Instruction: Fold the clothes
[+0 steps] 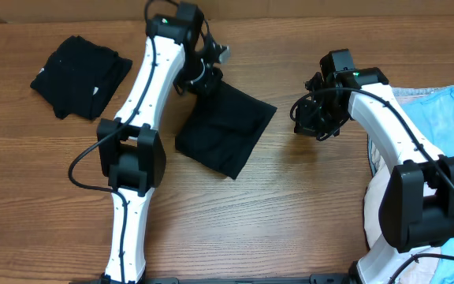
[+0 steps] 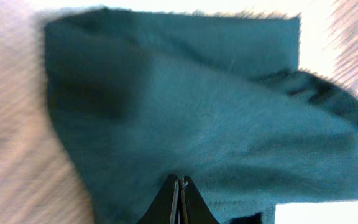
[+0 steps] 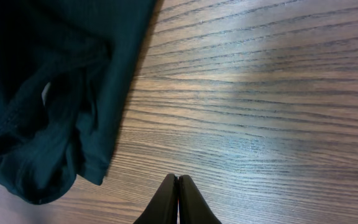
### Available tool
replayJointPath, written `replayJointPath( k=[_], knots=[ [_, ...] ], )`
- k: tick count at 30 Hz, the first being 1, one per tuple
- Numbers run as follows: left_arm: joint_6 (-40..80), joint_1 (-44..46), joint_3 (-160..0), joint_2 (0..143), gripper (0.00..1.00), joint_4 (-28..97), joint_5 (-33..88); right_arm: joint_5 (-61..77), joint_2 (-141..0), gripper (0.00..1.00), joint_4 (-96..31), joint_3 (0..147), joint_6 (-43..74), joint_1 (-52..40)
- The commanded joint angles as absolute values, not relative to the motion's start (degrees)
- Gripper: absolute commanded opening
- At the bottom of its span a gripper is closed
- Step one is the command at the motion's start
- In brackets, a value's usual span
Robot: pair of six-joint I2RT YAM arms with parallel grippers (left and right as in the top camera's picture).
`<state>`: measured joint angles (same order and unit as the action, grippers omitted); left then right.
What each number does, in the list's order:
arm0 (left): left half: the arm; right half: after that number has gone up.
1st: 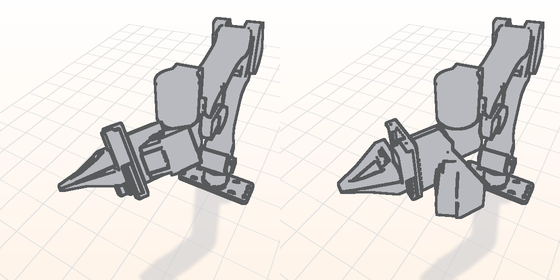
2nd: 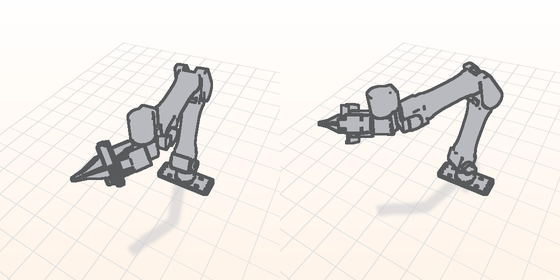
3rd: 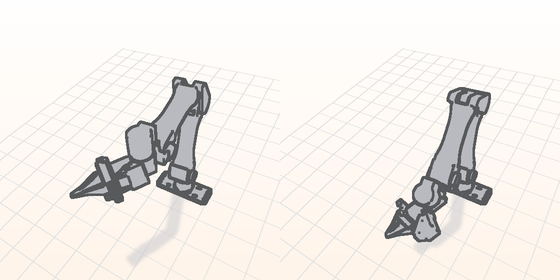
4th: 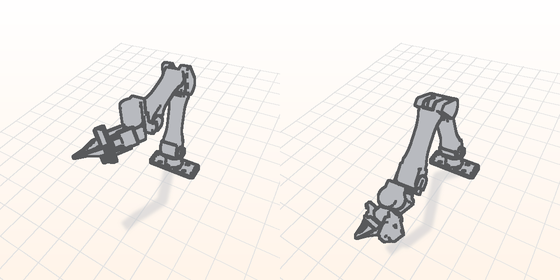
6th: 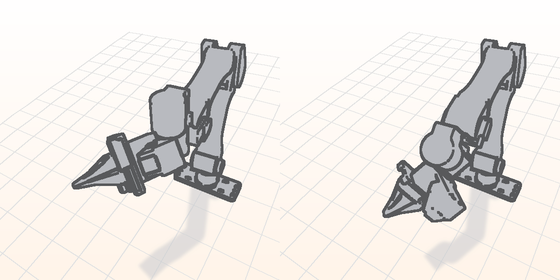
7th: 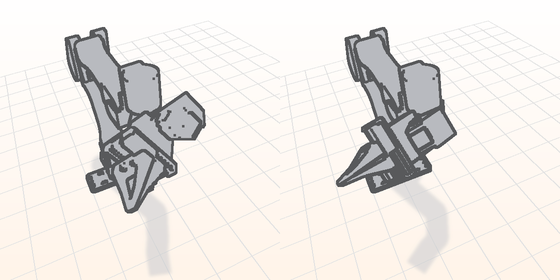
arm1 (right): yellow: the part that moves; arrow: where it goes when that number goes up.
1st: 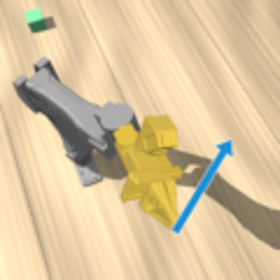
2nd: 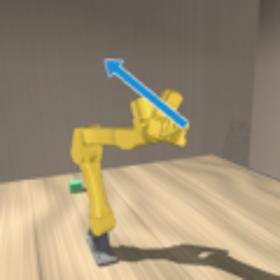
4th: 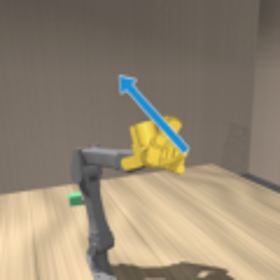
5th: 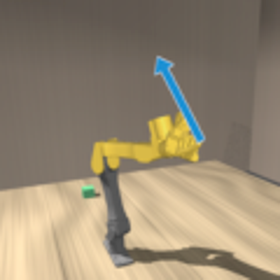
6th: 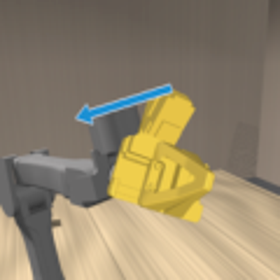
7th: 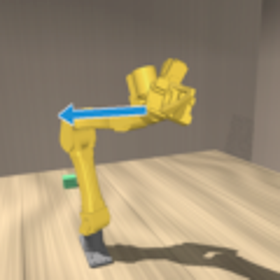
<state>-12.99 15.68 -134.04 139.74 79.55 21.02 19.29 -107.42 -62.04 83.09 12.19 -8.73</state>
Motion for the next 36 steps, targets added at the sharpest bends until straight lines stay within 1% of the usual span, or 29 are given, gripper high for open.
replayJointPath(
  k=[1,3,4,8,12,15,20,22,23,26,29,34,36],
  knots=[
    [-13.8,18.4,-129.4,140.2,0.04,79.0,32.8,19.6,-106.5,0.05,-61.8,84.0,12.0,-9.0],
    [-16.8,20.4,-128.1,140.2,0.04,78.0,43.5,19.6,-106.5,0.05,-61.8,84.0,12.0,-9.0],
    [-16.8,21.7,-127.6,140.2,0.04,76.6,46.1,19.6,-106.5,0.05,-61.6,84.0,12.0,-9.0],
    [-15.2,26.4,-127.9,140.1,0.04,72.7,47.2,19.6,-106.5,0.05,-61.4,84.0,12.0,-9.0],
    [-13.5,27.1,-131.3,140.1,0.04,73.2,46.4,19.6,-106.5,0.05,-62.1,84.0,12.0,-9.0],
    [-12.6,25.0,-136.9,140.0,0.04,77.9,41.4,19.6,-106.5,0.06,-62.4,84.0,12.0,-9.0],
    [-11.1,18.9,-148.9,139.8,0.04,90.2,22.5,15.8,-106.5,0.08,-62.3,84.0,12.0,-8.9],
    [-11.1,16.1,-150.2,139.8,0.06,93.6,17.6,15.5,-106.5,0.08,-61.8,84.0,12.0,-8.9],
    [-11.1,14.8,-150.1,139.8,0.07,94.7,17.2,15.5,-106.5,0.08,-61.4,84.0,12.0,-8.9],
    [-11.3,11.4,-148.0,140.4,0.10,95.2,19.4,15.5,-106.5,0.08,-60.0,84.0,14.2,-8.9],
    [-12.9,9.3,-141.6,140.6,0.11,93.5,22.6,15.6,-106.5,0.08,-59.0,84.0,18.1,-8.6],
    [-18.2,10.0,-127.9,140.6,0.09,88.3,32.4,15.6,-106.5,0.08,-59.3,84.0,19.0,-8.3],
    [-18.2,11.2,-124.3,140.6,0.09,86.6,33.9,15.5,-106.5,0.08,-59.7,84.0,18.9,-8.3]
  ],
)
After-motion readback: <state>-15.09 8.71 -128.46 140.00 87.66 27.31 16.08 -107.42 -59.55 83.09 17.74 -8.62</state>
